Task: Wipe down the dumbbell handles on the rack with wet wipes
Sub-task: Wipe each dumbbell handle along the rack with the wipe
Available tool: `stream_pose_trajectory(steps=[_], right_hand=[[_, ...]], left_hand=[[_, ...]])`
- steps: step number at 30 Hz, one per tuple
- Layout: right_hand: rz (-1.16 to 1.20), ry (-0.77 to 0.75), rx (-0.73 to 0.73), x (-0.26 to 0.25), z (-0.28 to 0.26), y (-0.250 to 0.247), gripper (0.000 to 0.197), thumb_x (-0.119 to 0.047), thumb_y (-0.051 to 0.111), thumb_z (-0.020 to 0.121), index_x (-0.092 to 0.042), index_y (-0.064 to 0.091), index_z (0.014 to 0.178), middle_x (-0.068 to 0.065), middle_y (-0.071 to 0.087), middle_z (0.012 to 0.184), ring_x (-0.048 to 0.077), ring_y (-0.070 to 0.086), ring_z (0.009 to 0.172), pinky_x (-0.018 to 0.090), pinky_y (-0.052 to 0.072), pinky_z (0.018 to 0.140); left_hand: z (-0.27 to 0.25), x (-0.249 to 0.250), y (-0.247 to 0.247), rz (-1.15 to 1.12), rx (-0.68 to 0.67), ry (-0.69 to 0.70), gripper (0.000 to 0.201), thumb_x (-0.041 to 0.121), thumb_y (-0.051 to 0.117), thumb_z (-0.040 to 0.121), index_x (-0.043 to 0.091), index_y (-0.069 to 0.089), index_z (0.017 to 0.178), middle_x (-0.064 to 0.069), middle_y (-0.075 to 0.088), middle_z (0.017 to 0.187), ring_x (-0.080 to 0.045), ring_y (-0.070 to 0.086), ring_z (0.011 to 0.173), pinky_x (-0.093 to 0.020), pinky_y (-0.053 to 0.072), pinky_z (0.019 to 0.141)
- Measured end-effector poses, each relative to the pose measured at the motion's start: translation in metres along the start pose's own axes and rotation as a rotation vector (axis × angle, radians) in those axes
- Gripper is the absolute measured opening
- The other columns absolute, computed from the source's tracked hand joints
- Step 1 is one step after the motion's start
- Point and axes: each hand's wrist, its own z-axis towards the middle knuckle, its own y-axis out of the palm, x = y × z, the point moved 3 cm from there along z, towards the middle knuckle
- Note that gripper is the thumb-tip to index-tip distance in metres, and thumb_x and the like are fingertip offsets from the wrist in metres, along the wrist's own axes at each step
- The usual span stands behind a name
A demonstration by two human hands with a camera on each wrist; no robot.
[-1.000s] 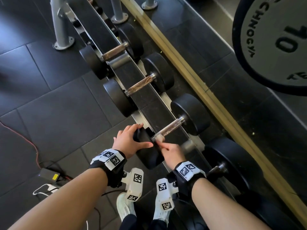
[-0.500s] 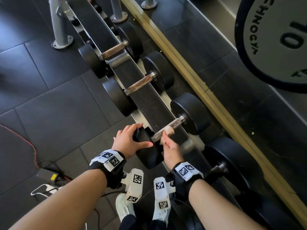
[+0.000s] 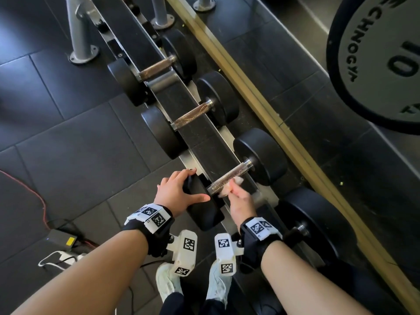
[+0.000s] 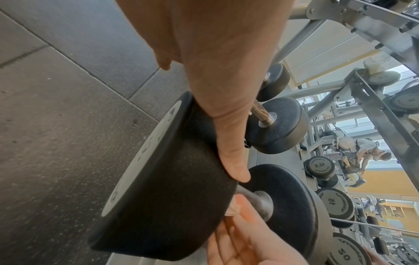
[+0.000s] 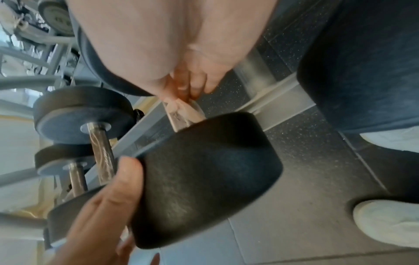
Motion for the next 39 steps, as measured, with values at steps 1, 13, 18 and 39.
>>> stream_pose_trajectory(steps=[1, 13, 18, 39], right_hand=[[-0.006, 0.006, -0.029, 0.001, -0.003, 0.002, 0.034, -0.015, 0.048, 0.102, -0.011, 0.058, 0.135, 0.004, 0.064, 0.117, 0.006, 0.061, 0.09, 0.0, 0.037, 0.076], [-0.318, -0.224, 0.016, -0.104, -0.027, 0.001, 0.009, -0.035, 0.072, 0.086, -0.029, 0.077, 0.08, -0.016, 0.071, 0.075, 0.004, 0.065, 0.08, 0.018, 0.051, 0.073], [-0.302, -0.263, 0.085, -0.158, -0.027, 0.015, 0.021, -0.035, 0.074, 0.083, -0.026, 0.057, 0.075, -0.008, 0.063, 0.075, 0.014, 0.06, 0.075, 0.026, 0.043, 0.061], [-0.121, -0.136, -0.111, -0.211, 0.097, 0.095, 0.007, -0.036, 0.076, 0.077, -0.037, 0.077, 0.083, -0.008, 0.076, 0.09, 0.012, 0.071, 0.089, 0.026, 0.058, 0.073]], left_hand=[[0.0, 0.0, 0.0, 0.01, -0.006, 0.004, 0.094, 0.07, 0.076, 0.061, 0.042, 0.041, 0.142, 0.012, 0.047, 0.137, -0.025, 0.038, 0.123, -0.051, 0.029, 0.112], [-0.002, 0.021, -0.076, 0.086, -0.135, -0.012, 0.044, 0.045, 0.065, 0.088, 0.037, 0.059, 0.131, 0.005, 0.061, 0.134, -0.02, 0.053, 0.127, -0.041, 0.036, 0.112], [0.006, 0.032, -0.129, 0.041, -0.028, 0.015, 0.032, 0.038, 0.062, 0.091, 0.04, 0.065, 0.123, 0.003, 0.064, 0.122, -0.023, 0.06, 0.111, -0.036, 0.051, 0.094], [0.121, 0.007, -0.177, -0.075, 0.202, -0.06, 0.042, 0.028, 0.065, 0.09, 0.037, 0.056, 0.13, 0.003, 0.048, 0.136, -0.026, 0.037, 0.126, -0.034, 0.03, 0.107]])
